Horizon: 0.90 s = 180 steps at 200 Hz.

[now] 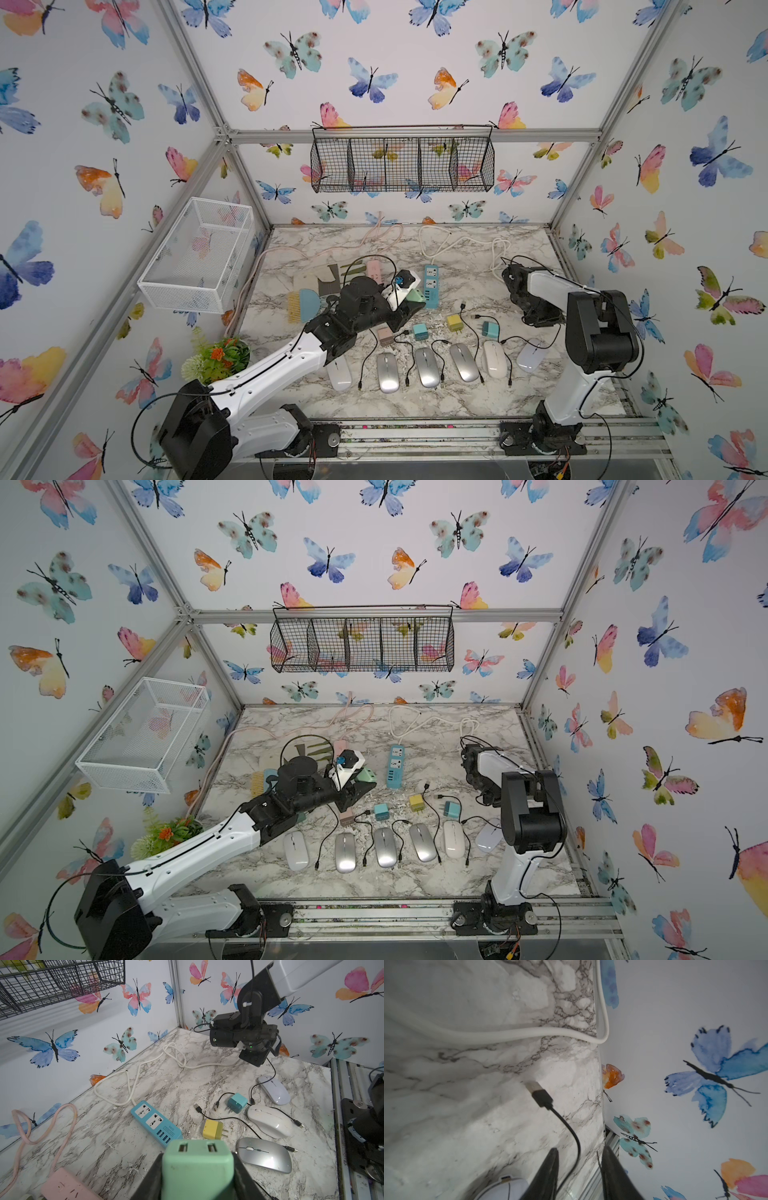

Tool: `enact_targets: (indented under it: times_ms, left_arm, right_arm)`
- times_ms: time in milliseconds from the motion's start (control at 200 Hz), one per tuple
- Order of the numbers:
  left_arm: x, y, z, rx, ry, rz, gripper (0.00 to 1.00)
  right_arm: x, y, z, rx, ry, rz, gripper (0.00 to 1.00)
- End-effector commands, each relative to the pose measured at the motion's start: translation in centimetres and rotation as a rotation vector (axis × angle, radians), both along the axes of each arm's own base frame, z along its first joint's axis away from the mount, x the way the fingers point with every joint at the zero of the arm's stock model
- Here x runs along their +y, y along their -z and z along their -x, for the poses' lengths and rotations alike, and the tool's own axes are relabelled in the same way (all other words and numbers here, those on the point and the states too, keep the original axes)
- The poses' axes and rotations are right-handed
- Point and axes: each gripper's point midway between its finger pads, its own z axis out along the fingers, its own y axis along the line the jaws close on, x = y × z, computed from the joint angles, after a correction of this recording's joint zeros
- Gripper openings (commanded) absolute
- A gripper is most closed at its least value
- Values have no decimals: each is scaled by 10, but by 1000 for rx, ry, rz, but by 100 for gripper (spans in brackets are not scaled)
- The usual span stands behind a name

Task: Unplug the wireless mouse
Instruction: Place the power cord at the center of the board, then place the plug at the center of the board.

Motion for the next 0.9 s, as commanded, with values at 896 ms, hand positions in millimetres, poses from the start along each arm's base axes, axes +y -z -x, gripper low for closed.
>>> enact_targets:
  times_ms: [896]
  left_arm:
    - [-17,-11,9,-218,184,-147,0]
  right_arm:
    - [332,-218,0,-642,-1002,-1809,64]
